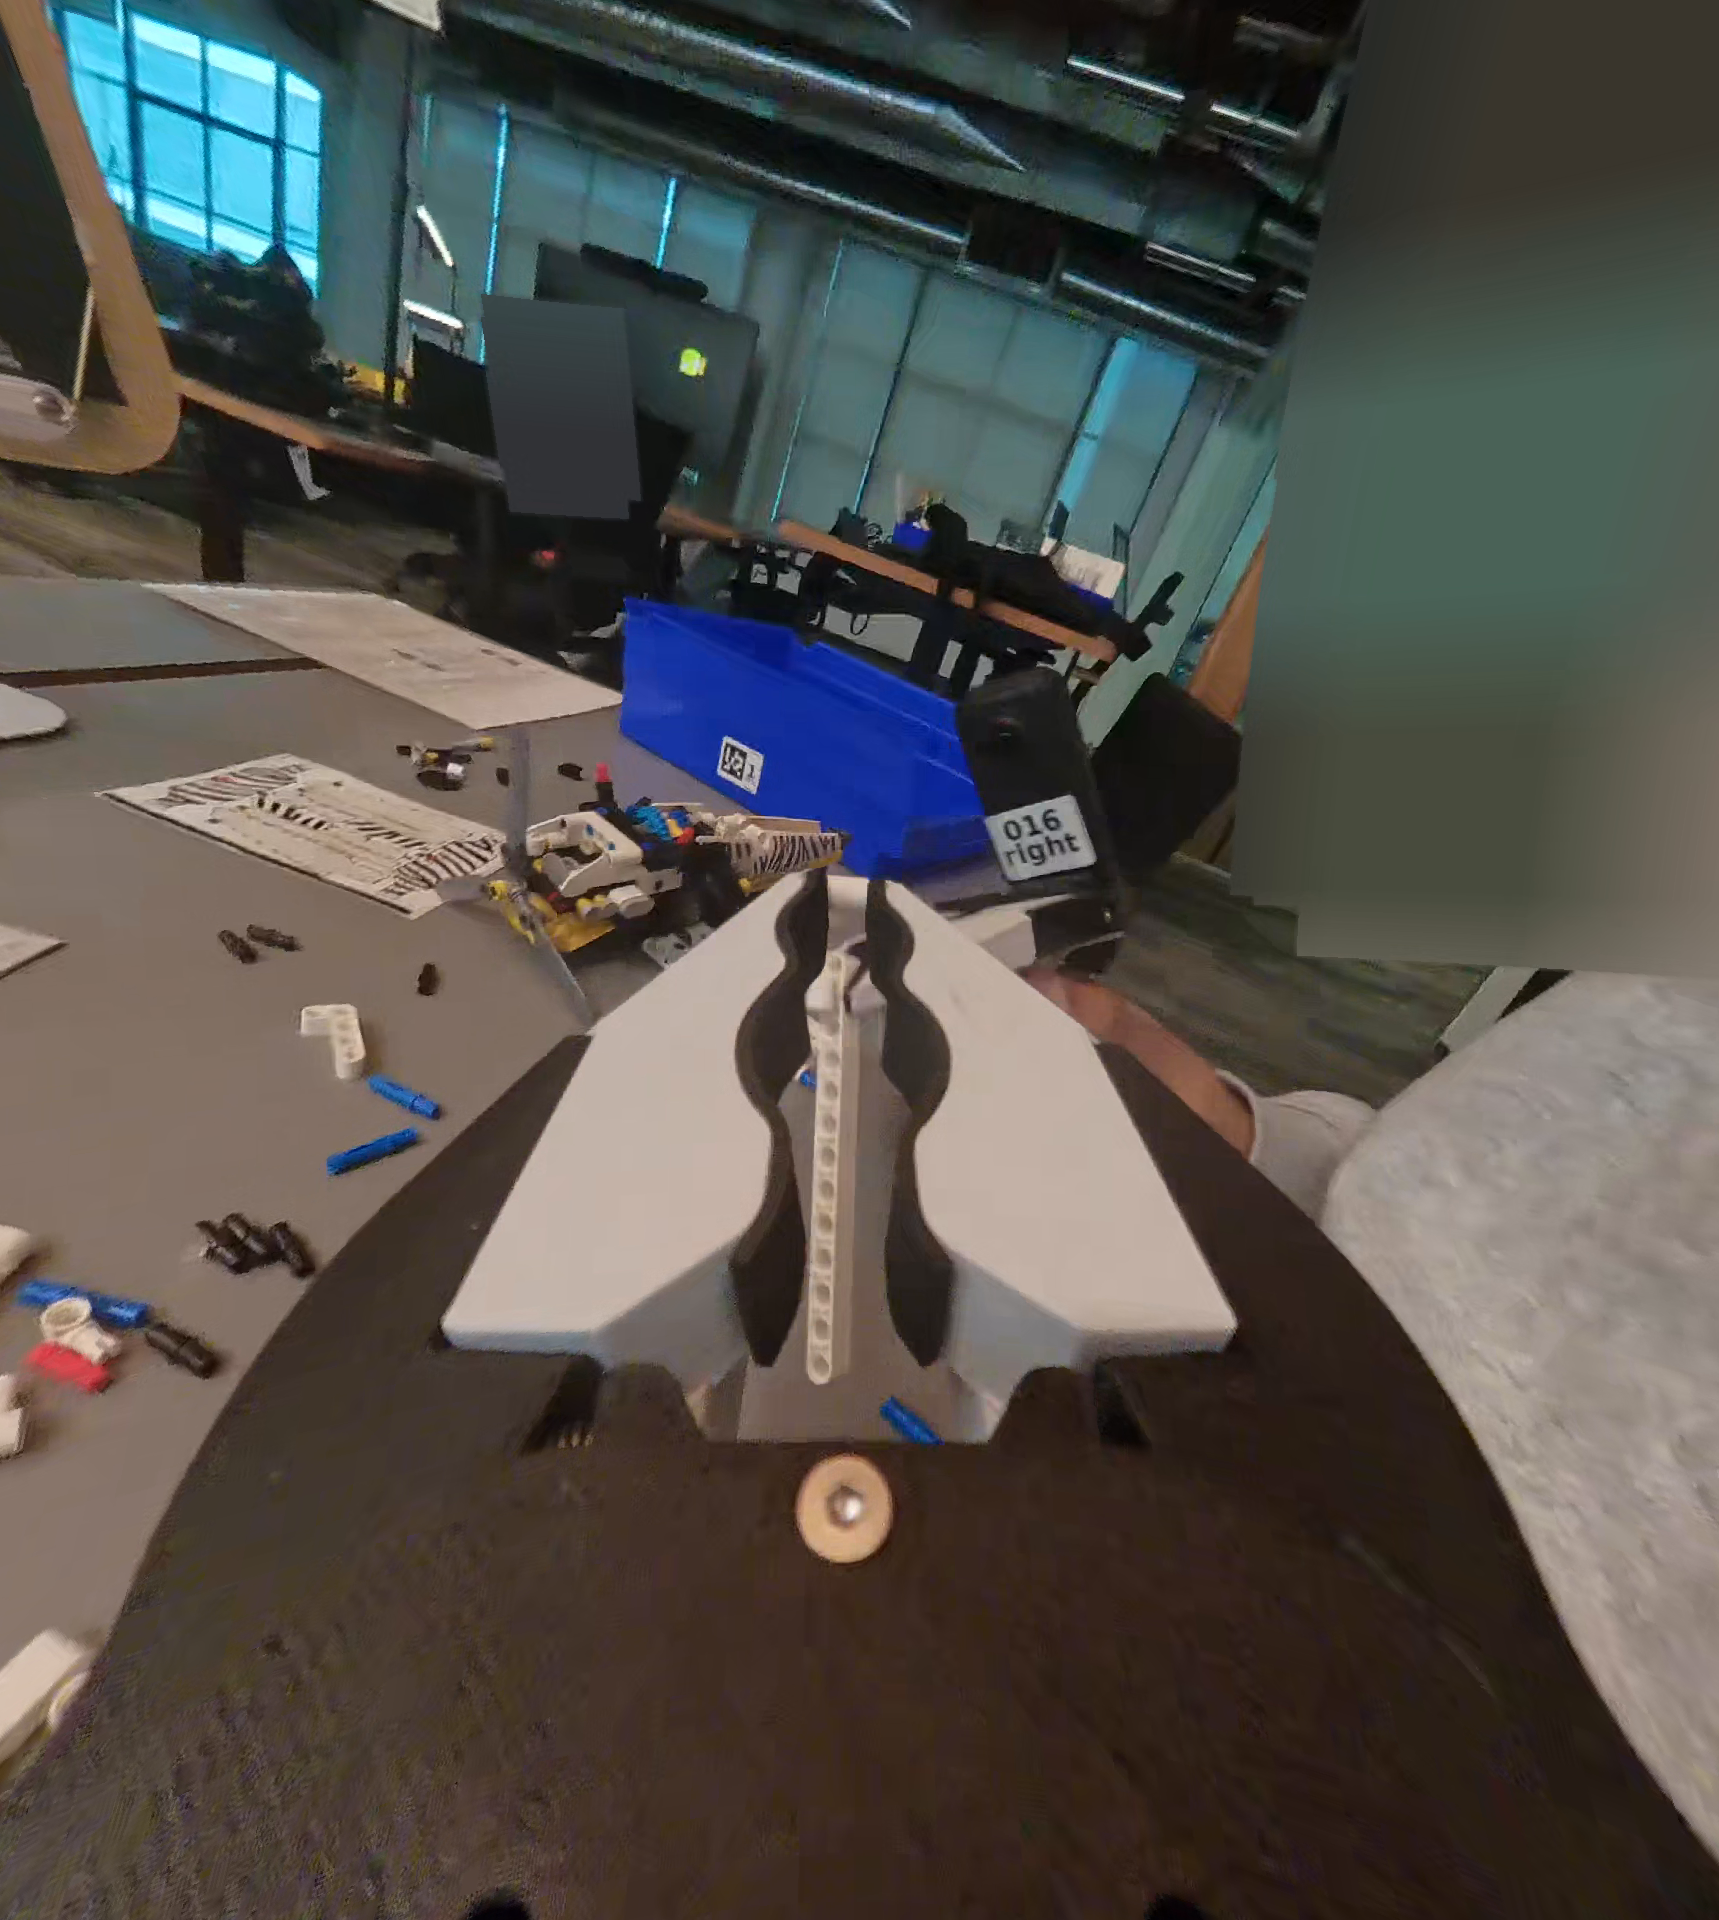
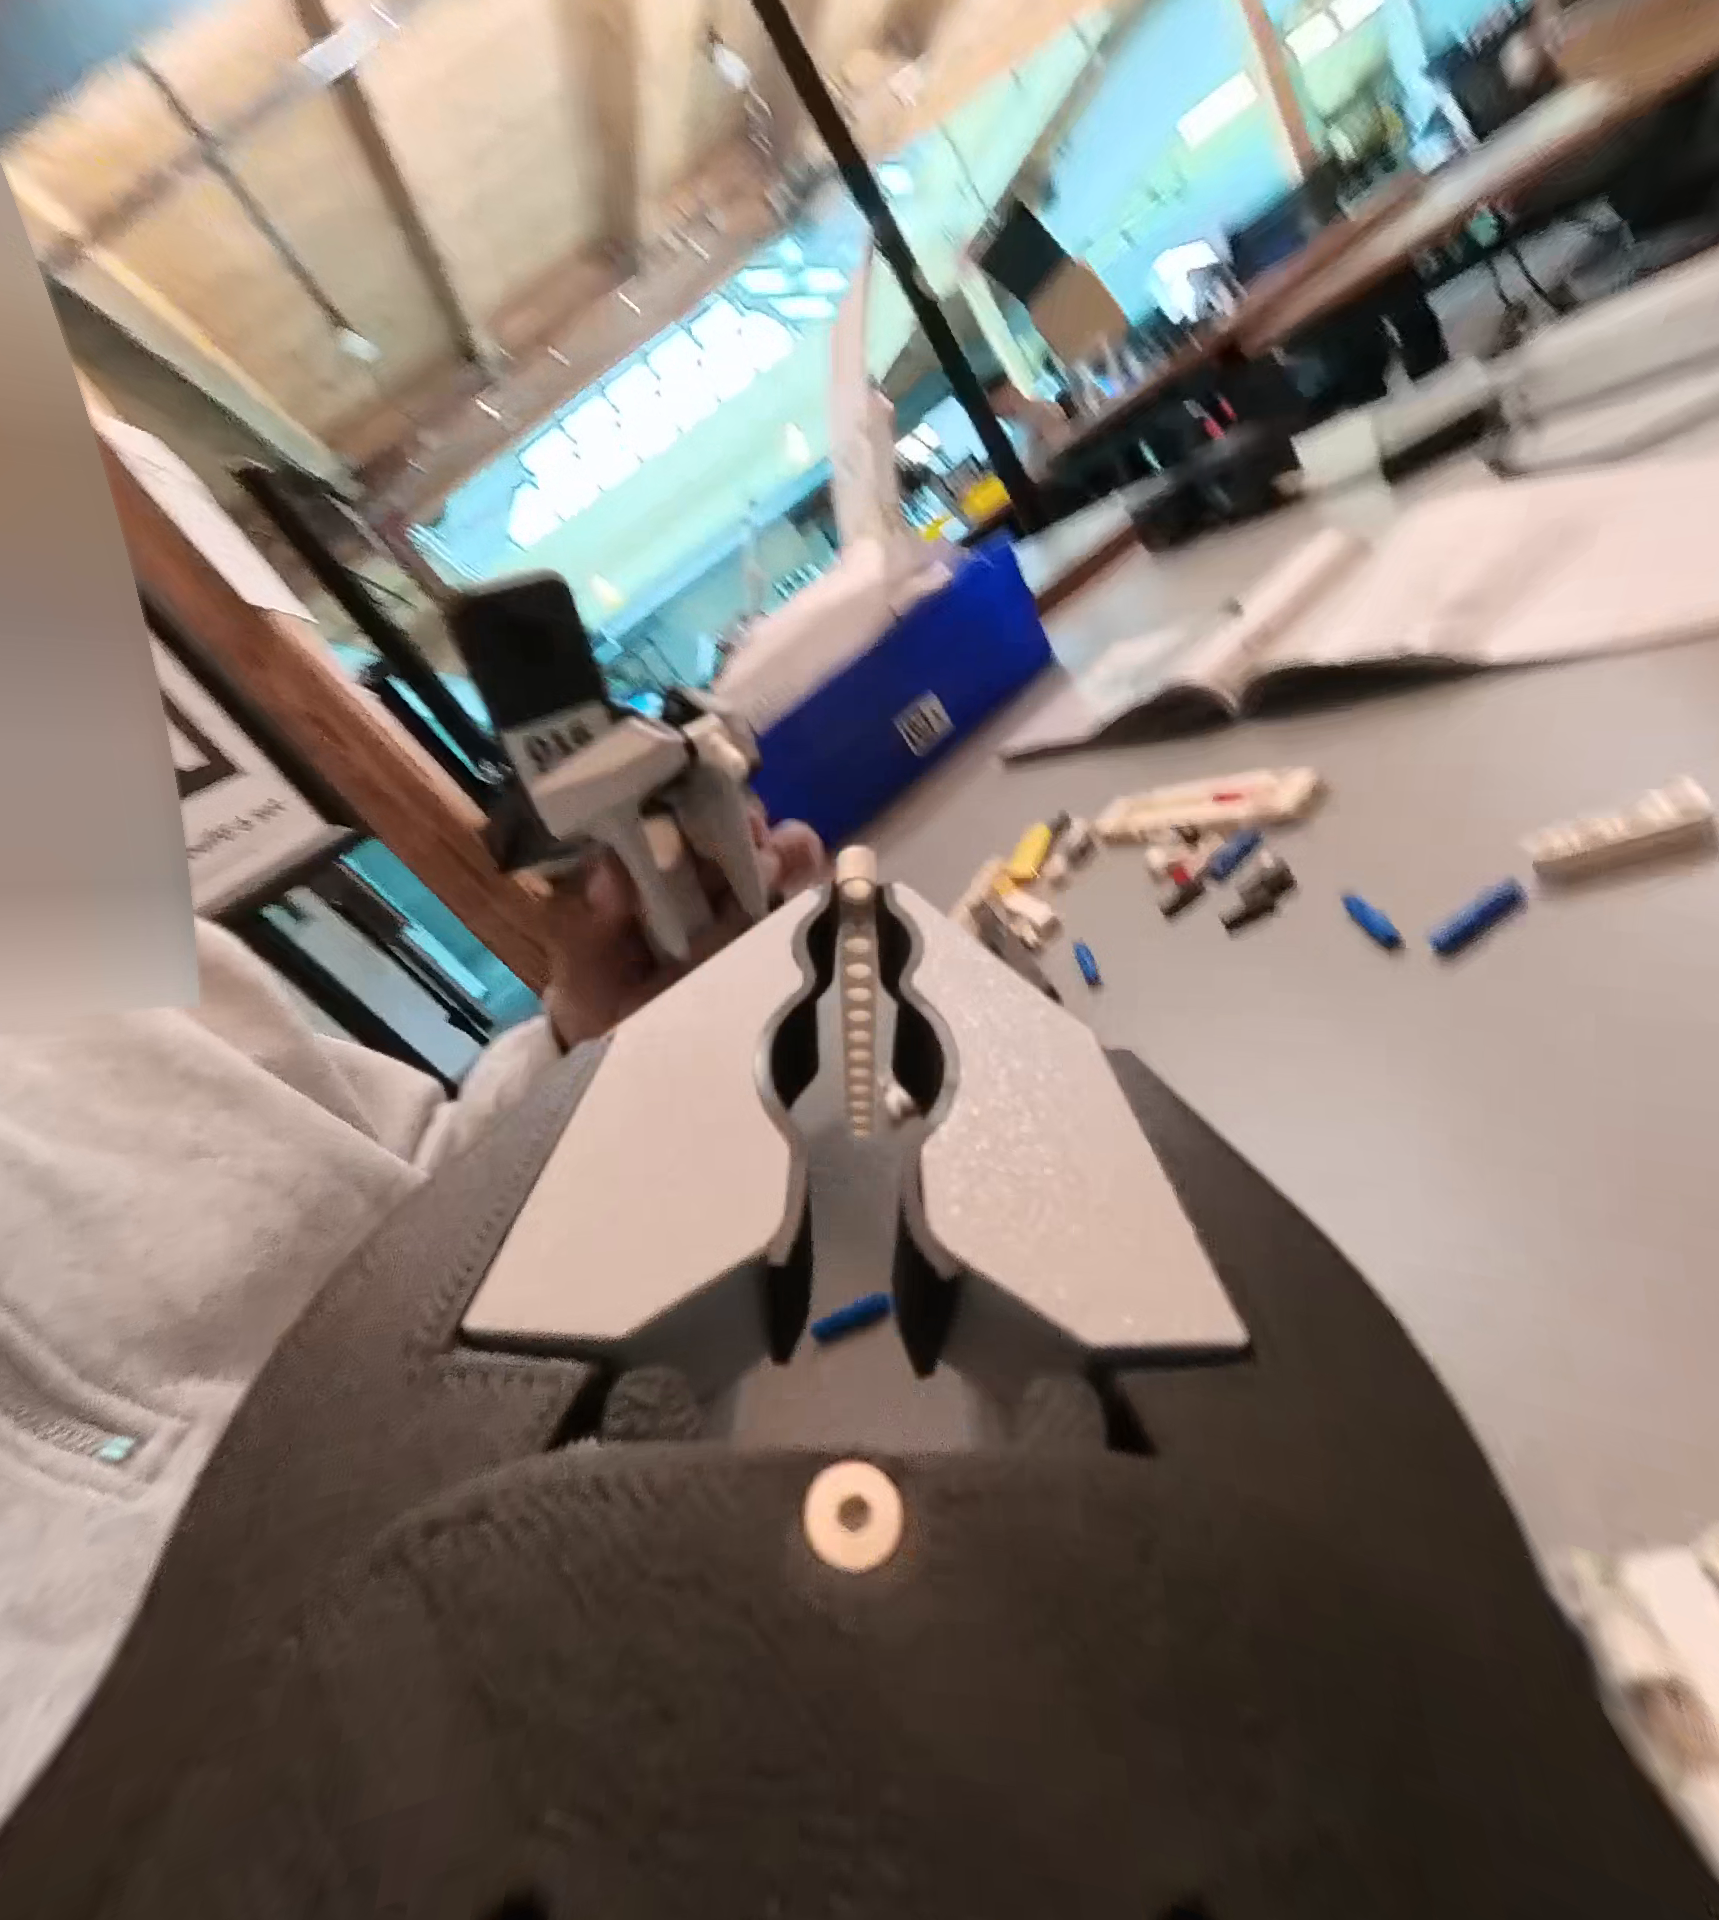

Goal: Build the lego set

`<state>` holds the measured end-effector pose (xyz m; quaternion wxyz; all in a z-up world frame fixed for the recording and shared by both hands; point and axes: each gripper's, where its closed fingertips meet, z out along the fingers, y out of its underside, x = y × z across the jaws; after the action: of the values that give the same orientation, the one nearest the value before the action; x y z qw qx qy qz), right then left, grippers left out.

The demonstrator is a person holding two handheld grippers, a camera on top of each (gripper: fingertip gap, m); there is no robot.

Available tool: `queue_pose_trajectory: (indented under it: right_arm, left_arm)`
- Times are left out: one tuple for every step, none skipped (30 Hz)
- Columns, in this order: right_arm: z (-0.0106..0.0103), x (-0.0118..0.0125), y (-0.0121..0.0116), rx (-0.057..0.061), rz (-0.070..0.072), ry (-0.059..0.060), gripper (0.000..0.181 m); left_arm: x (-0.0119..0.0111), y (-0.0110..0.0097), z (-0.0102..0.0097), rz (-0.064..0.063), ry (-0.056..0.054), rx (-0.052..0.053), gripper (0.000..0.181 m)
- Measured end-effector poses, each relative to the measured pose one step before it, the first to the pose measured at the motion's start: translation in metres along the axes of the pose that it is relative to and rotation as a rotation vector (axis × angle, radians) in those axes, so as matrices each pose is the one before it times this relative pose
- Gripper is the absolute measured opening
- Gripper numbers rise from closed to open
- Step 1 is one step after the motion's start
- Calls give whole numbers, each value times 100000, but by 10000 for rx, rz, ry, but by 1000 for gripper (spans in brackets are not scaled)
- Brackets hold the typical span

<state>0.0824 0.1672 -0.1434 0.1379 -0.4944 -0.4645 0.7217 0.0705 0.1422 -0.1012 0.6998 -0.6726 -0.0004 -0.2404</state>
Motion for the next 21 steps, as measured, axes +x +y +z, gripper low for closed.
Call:
queue_pose_trajectory:
  right_arm:
    - [-82, 86, 536, -194, 67, 364, 5]
    - [-118, -84, 474, -153, -4, 253, 5]
    - [-140, -29, 441, -224, -122, 250, 5]
    - [-85, 105, 266, -245, -335, 272, 5]
    - [-65, 167, 152, -242, -489, 267, 5]
    - [-102, 212, 172, -234, -424, 252, 6]
    - [-120, -1, 158, -174, -302, 75, 6]
    - [-183, -300, 114, -96, -242, -134, 6]
    - [-219, -258, 128, -80, -183, -106, 6]
    - [-258, -156, 165, -102, -162, -30, 6]
    - [-309, -175, 209, -122, -188, -35, 5]
    - [-390, -152, 288, -166, -214, -13, 6]
    - [-498, -145, 389, -221, -286, 25, 5]
    - [-581, -103, 504, -288, -396, 85, 6]
    - [-606, 56, 748, -418, -465, 220, 7]
    - [-552, 335, 1079, -625, -495, 411, 7]
    - [-424, 518, 1336, -760, -529, 505, 6]
    - [-242, 413, 1277, -695, -511, 433, 6]
    - [-56, 276, 972, -487, -400, 319, 6]
    - [78, 156, 543, -259, -245, 202, 6]
    - [112, 47, 143, -96, -82, 74, 6]
  left_arm:
    - [-445, -124, -255, -300, -62, 63, 4]
    - [-322, -6, -184, -337, 26, 61, 4]
    - [-139, 201, -57, -287, 112, -19, 4]
    - [-121, 441, 82, -209, 60, -125, 4]
    - [38, 611, 225, -150, 101, -241, 4]
    - [136, 483, 236, -42, 78, -180, 4]
    - [134, 258, 175, 30, 2, -63, 4]
    - [213, 98, 105, 48, 16, -18, 4]
    - [220, 78, 55, 50, 25, -47, 4]
    - [162, 142, 20, 63, -1, -90, 4]
    - [79, 199, -20, 77, -49, -105, 4]
    - [33, 154, -75, 77, -85, -52, 4]
    - [49, 98, -112, 56, -81, 15, 4]
    - [97, 122, -130, 9, -44, 8, 4]
    - [100, 159, -132, 1, -36, -6, 4]
    - [66, 181, -111, 21, -55, -11, 4]
    - [21, 224, -88, 16, -56, -33, 4]
    - [26, 243, -35, -13, -24, -49, 5]
    - [50, 184, 12, -43, 11, -29, 5]
    - [50, 124, 51, -60, 34, -7, 5]
    - [79, 60, 98, -70, 54, -2, 5]
